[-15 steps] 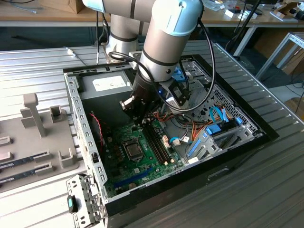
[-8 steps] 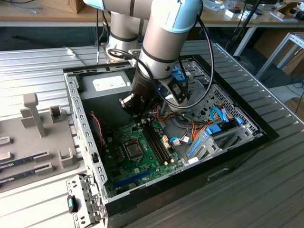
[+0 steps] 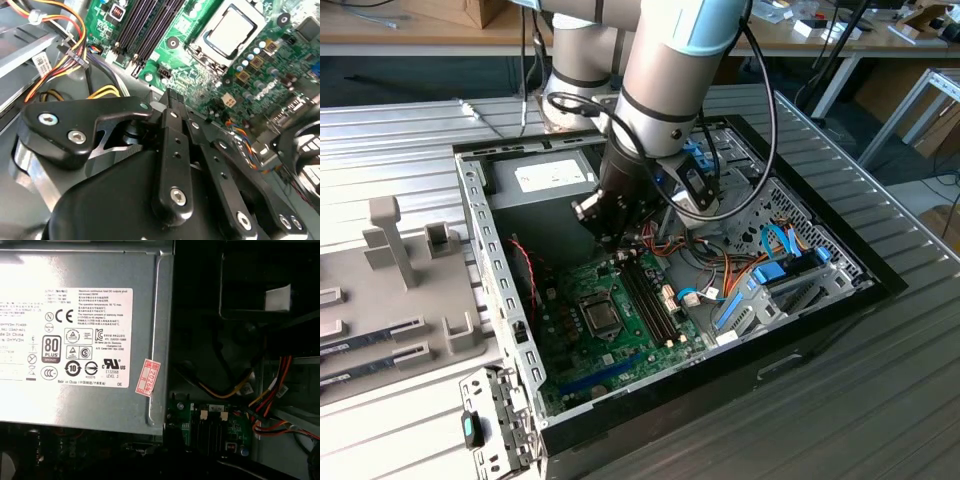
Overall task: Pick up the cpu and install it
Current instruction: 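Install the first cpu locking lever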
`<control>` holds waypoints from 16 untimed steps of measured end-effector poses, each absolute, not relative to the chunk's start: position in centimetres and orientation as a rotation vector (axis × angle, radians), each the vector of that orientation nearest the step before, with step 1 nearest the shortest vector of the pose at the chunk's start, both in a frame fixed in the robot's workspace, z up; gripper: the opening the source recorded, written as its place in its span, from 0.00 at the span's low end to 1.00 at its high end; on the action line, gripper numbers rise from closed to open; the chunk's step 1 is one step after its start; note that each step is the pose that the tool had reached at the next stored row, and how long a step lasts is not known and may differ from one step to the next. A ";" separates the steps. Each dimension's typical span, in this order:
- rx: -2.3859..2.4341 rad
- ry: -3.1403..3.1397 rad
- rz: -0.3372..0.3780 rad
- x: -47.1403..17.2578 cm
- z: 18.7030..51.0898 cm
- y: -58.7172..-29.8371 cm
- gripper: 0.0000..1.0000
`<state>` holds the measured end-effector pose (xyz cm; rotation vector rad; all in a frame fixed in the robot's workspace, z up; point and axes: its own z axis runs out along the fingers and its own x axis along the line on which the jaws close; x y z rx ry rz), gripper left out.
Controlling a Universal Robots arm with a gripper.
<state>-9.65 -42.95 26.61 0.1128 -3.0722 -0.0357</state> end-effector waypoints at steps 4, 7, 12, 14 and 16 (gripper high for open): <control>0.113 -3.072 -0.036 -9.6 27.0 -43.4 0.10; 0.113 -3.072 -0.036 -9.6 27.0 -43.9 0.10; 0.113 -3.072 -0.036 -9.6 27.0 -44.0 0.10; 0.113 -3.072 -0.036 -9.6 27.0 -44.0 0.10; 0.113 -3.072 -0.036 -9.6 27.0 -45.2 0.10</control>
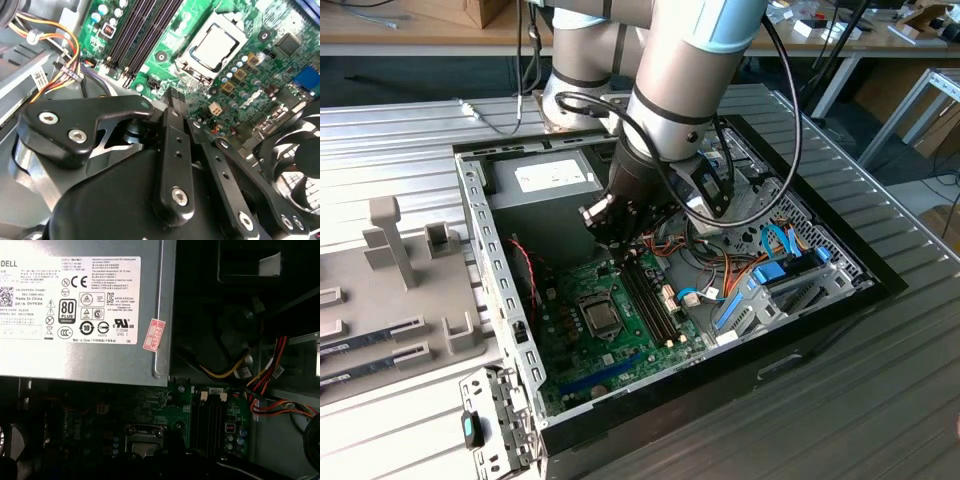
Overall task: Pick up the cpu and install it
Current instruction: 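Install the first cpu locking lever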
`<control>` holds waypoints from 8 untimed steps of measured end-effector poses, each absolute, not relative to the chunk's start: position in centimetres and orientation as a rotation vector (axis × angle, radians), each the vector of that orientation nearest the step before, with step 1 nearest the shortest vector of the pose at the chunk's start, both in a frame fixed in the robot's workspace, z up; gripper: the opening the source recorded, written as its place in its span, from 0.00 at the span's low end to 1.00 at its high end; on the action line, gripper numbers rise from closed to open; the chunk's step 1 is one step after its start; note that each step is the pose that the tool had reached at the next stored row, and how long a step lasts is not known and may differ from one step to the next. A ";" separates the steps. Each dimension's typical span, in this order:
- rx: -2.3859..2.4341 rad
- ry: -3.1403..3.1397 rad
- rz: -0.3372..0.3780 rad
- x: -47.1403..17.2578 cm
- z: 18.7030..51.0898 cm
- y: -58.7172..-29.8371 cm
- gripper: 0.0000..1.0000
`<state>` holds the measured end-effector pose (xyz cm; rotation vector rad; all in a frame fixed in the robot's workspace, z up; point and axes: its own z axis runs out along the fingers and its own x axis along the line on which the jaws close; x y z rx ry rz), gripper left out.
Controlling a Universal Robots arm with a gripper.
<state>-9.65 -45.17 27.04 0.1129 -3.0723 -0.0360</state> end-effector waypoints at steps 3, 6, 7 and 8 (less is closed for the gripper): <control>0.113 -3.072 -0.036 -9.6 27.0 -46.1 0.10; 0.113 -3.072 -0.037 -9.6 27.0 -46.5 0.10; 0.113 -3.072 -0.038 -9.6 27.0 -46.8 0.10; 0.113 -3.072 -0.039 -9.6 27.0 -47.0 0.10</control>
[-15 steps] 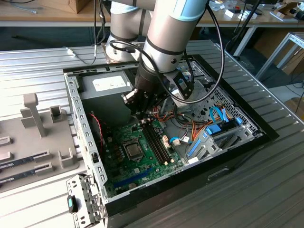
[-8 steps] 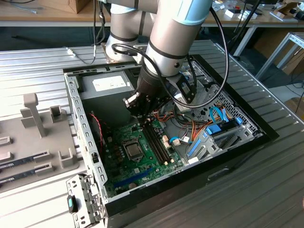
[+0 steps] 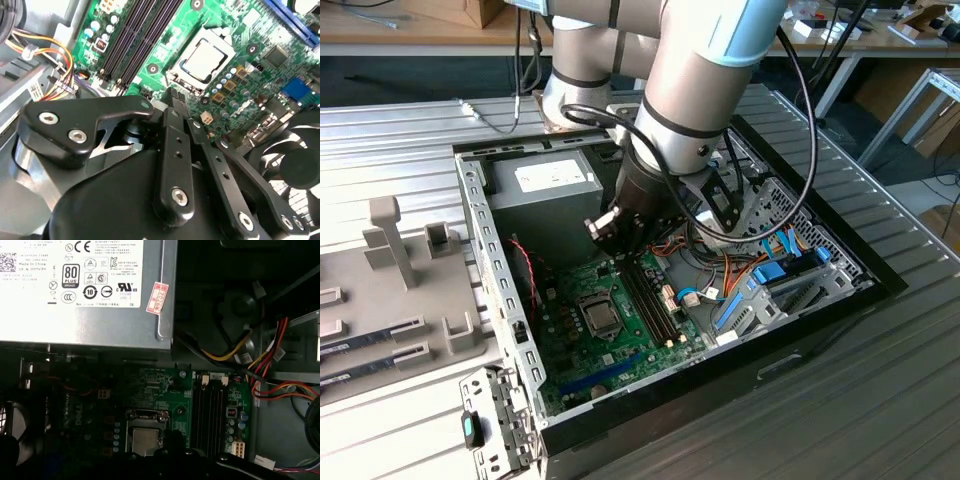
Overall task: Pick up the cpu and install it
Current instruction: 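Install the first cpu locking lever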
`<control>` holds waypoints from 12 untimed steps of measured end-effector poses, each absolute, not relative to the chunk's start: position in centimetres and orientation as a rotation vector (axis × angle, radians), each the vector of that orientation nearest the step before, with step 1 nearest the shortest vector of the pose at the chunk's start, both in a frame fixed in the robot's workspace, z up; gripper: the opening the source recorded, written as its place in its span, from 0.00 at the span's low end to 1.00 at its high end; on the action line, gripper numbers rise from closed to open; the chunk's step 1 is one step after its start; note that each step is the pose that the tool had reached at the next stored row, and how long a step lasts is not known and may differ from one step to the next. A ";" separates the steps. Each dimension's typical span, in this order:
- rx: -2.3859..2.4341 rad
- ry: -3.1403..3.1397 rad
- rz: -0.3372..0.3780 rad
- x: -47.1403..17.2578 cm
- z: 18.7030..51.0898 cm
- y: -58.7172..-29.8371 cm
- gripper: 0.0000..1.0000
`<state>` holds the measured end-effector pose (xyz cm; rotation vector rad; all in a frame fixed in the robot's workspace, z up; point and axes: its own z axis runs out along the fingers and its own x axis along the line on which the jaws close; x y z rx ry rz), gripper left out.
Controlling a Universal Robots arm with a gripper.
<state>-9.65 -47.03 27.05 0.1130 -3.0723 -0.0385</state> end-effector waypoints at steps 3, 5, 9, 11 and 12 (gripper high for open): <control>0.113 -3.072 -0.038 -9.6 27.0 -48.5 0.10; 0.112 -3.072 -0.039 -9.6 26.7 -48.7 0.10; 0.108 -3.073 -0.040 -9.7 25.9 -48.8 0.10; 0.108 -3.073 -0.044 -9.6 25.8 -48.7 0.10; 0.108 -3.073 -0.045 -9.6 25.7 -48.7 0.10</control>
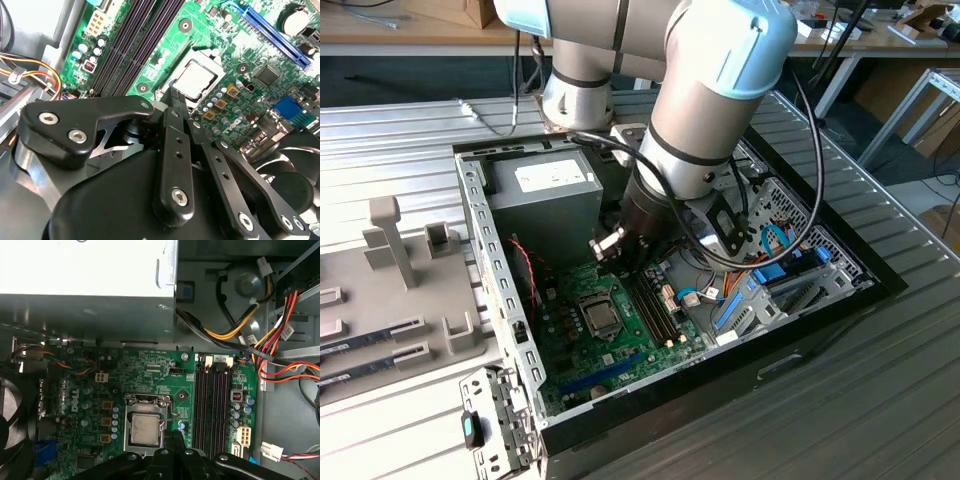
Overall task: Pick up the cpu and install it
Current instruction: 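Install the first cpu locking lever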
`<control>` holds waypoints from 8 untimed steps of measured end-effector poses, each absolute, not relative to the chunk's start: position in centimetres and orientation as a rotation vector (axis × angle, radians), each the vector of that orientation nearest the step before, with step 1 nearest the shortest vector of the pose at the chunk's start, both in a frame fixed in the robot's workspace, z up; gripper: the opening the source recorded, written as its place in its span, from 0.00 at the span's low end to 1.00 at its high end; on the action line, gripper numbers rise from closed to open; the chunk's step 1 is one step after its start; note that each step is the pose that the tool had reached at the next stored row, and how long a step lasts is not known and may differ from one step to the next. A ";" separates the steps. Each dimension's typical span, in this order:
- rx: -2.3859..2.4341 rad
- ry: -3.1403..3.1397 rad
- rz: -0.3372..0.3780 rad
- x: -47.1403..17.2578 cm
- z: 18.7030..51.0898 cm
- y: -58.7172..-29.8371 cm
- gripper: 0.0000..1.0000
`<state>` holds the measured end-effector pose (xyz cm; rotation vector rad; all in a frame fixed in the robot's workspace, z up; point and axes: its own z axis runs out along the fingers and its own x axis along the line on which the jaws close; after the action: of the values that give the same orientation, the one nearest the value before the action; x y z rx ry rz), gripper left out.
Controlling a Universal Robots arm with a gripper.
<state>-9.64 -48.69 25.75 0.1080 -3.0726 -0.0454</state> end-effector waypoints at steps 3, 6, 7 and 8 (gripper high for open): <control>0.106 -3.073 -0.051 -9.6 25.7 -48.5 0.10; 0.104 -3.073 -0.057 -9.6 25.6 -48.2 0.10; 0.101 -3.073 -0.061 -9.6 25.4 -48.0 0.10; 0.100 -3.073 -0.063 -9.6 25.4 -47.8 0.10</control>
<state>-9.65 -47.75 25.37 0.0995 -3.0730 -0.0633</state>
